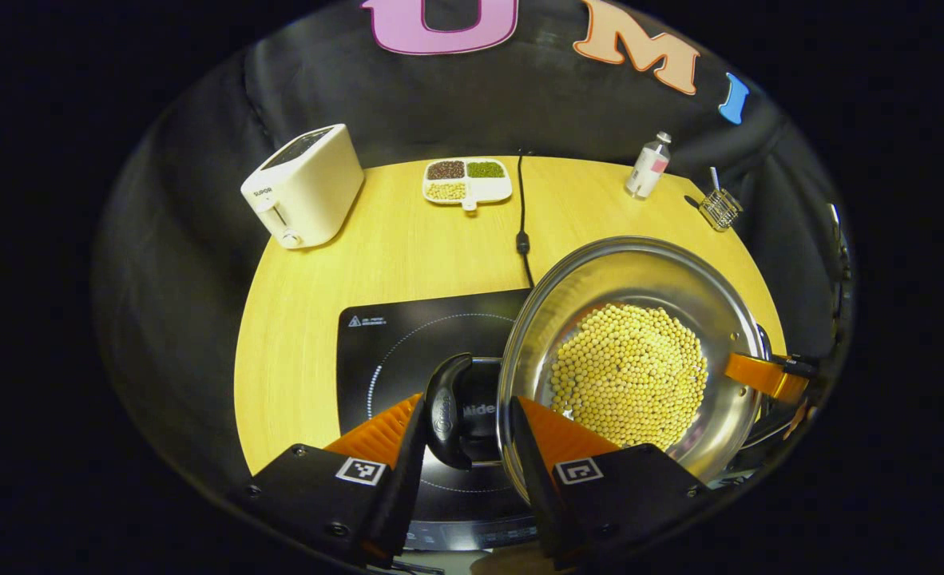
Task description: First push the handle of the pot to place it horizontally, then grasp the pot with both hands and set it on the induction cooktop.
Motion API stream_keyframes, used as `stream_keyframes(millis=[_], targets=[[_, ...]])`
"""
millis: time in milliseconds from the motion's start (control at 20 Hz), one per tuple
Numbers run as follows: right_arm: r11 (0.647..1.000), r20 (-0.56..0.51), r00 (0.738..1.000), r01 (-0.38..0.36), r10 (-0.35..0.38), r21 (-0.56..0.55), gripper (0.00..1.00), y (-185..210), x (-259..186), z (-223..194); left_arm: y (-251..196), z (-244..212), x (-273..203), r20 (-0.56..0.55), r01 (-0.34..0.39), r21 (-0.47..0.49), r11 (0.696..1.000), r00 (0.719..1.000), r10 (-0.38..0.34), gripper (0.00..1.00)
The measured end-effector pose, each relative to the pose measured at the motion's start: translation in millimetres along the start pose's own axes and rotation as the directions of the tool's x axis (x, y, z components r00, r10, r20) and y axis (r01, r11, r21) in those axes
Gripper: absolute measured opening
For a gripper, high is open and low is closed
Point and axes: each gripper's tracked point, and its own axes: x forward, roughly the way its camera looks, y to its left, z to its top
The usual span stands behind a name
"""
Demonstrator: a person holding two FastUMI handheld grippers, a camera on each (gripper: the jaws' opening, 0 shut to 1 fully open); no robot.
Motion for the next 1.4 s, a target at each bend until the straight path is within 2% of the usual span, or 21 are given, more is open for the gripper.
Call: stream_keyframes(millis=[300,850,900,1000,1050,1100,1150,1200,1300,1350,1400], targets=[[1.000,-0.003,1.000,-0.014,0.014,0.005,0.53,35.2,3.8,-4.3,31.6,-1.7,-2.2,-0.008,-0.008,0.001,1.000,1.000,0.008,0.63],[0.999,-0.034,0.998,-0.045,0.046,0.007,0.53,92.1,20.1,-20.7,85.9,-12.7,-2.0,-0.030,-0.034,-0.026,0.999,0.999,0.034,0.65],[0.999,-0.037,0.998,-0.050,0.050,0.008,0.58,97.4,20.7,-22.4,90.6,-15.3,-2.2,-0.033,-0.037,-0.031,0.999,0.999,0.036,0.63],[0.998,-0.042,0.998,-0.056,0.056,0.006,0.58,106.0,23.9,-25.2,98.2,-18.6,-3.0,-0.041,-0.039,-0.041,0.998,0.998,0.037,0.65],[0.998,-0.045,0.997,-0.061,0.061,0.008,0.58,109.8,25.4,-26.4,102.7,-20.2,-2.5,-0.046,-0.041,-0.044,0.998,0.998,0.039,0.63],[0.998,-0.045,0.997,-0.065,0.066,0.012,0.53,114.0,27.7,-27.3,106.7,-18.6,-1.1,-0.039,-0.041,-0.043,0.998,0.998,0.040,0.65],[0.997,-0.047,0.996,-0.069,0.070,0.016,0.53,118.0,29.1,-28.4,110.3,-18.3,0.0,-0.038,-0.042,-0.040,0.998,0.998,0.041,0.63],[0.997,-0.048,0.996,-0.072,0.073,0.020,0.58,120.8,29.7,-29.9,113.5,-18.6,0.1,-0.041,-0.043,-0.039,0.998,0.998,0.042,0.63],[0.997,-0.045,0.996,-0.073,0.074,0.026,0.58,123.5,30.2,-30.6,116.4,-16.6,1.2,-0.035,-0.035,-0.034,0.999,0.999,0.033,0.63],[0.997,-0.042,0.996,-0.071,0.073,0.032,0.53,124.2,29.7,-30.8,116.9,-17.8,1.6,-0.033,-0.029,-0.031,0.999,0.999,0.028,0.63],[0.997,-0.044,0.996,-0.072,0.074,0.038,0.53,123.5,29.9,-31.9,117.1,-16.2,1.5,-0.027,-0.024,-0.026,0.999,0.999,0.023,0.63]])
